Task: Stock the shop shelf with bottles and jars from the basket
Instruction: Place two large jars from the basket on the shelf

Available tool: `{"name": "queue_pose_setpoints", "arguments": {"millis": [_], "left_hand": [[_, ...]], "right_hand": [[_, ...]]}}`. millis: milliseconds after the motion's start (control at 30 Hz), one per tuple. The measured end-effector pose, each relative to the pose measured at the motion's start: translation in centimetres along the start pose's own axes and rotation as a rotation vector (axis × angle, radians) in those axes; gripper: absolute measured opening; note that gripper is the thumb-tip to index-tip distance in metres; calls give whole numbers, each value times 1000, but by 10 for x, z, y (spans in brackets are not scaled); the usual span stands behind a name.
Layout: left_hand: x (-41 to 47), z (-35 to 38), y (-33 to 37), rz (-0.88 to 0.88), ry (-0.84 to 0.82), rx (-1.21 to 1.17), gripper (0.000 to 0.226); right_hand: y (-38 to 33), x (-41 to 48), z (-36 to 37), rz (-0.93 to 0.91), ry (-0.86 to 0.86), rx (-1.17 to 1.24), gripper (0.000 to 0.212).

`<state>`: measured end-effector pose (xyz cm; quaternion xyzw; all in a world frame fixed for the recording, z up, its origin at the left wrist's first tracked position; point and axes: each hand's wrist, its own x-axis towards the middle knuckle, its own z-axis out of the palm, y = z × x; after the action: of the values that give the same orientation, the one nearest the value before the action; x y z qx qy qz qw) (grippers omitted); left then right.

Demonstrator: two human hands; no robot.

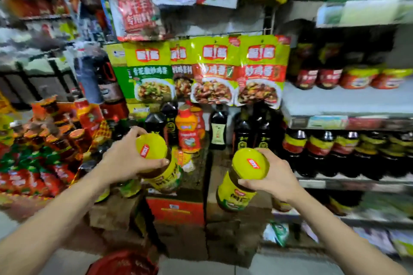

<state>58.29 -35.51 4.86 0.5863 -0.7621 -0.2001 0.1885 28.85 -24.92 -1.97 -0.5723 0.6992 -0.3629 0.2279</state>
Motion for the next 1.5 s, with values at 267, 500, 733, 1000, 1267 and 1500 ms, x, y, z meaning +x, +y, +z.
{"name": "queue_pose_setpoints", "arguments": {"millis": [267,500,733,1000,1267,1500], "left_hand": [[23,55,201,210,-20,-182,87],[80,96,326,310,-36,-223,81],[145,144,391,325,-47,-210,75],[208,175,447,350,-168,-81,98],[217,189,478,299,-301,14,82],[225,186,482,248,-326,98,68]], "right_hand": [[69,-13,-176,24,177,29,89],[100,11,-288,25,351,28,99],[123,75,-350,18,418,-5,103],[148,148,-389,-10,311,-133,104],[168,203,-408,-98,88,-84,61],[170,228,-400,-139,-109,-105,41]]}}
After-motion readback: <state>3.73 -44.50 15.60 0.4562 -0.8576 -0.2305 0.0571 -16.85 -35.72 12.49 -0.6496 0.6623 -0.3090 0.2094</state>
